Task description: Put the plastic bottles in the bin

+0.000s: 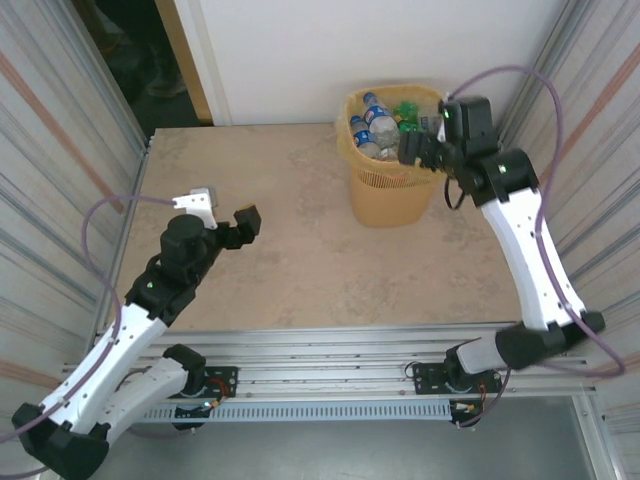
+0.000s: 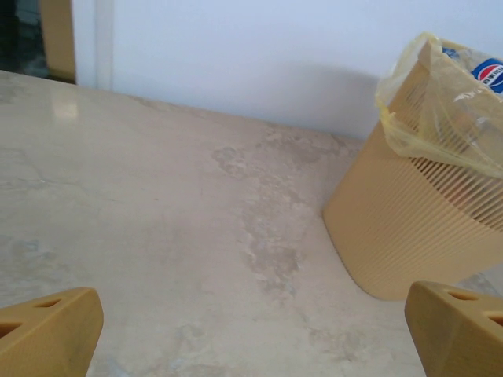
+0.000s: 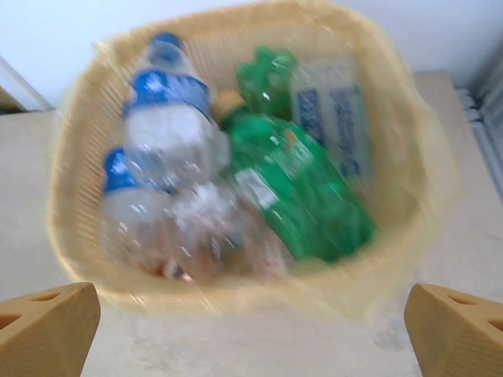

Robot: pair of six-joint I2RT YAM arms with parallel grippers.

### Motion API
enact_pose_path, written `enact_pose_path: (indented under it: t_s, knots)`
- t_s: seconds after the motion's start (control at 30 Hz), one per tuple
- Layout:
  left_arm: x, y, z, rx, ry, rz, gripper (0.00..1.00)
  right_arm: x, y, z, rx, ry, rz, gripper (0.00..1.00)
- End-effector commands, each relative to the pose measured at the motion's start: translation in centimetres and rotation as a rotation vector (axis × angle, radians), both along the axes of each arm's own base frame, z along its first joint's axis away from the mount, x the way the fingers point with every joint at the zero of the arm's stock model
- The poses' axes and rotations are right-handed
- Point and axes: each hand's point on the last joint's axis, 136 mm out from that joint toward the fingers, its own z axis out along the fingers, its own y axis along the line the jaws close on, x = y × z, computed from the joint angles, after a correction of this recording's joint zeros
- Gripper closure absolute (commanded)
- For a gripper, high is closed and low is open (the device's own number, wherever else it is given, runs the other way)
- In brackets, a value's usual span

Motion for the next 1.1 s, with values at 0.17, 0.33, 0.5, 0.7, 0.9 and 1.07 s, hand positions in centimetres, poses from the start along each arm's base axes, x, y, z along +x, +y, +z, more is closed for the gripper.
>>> enact_pose_path:
  t_s: [0.17, 0.33, 0.5, 0.7, 0.9, 1.07]
  knots:
    - [-1.9, 4.7, -1.1, 0.150, -0.061, 0.154, 0.01, -7.3, -6.9, -2.9, -0.027, -0.101, -0.203, 0.02]
    - [-1.7, 5.6, -1.5, 0.169, -0.106, 0.200, 0.01, -10.6, -9.0, -6.2, -0.015, -0.109, -0.280, 0.02]
    - [-1.0, 5.8, -2.1, 0.202, -0.107, 0.219, 0.01, -12.0, -9.7, -9.4, -0.010, -0.147, -0.305, 0.02]
    - [-0.2, 7.0, -3.5, 0.241, -0.103, 0.294, 0.01, -12.4, -10.1, -12.6, -0.014, -0.133, -0.324, 0.02]
    - [1.1, 8.7, -6.8, 0.264, -0.075, 0.328, 0.01, -11.8, -9.1, -16.0, -0.026, -0.122, -0.253, 0.02]
    - [2.2, 10.4, -8.7, 0.294, -0.049, 0.352, 0.01, -11.2, -8.8, -18.8, -0.086, -0.138, -0.206, 0.02]
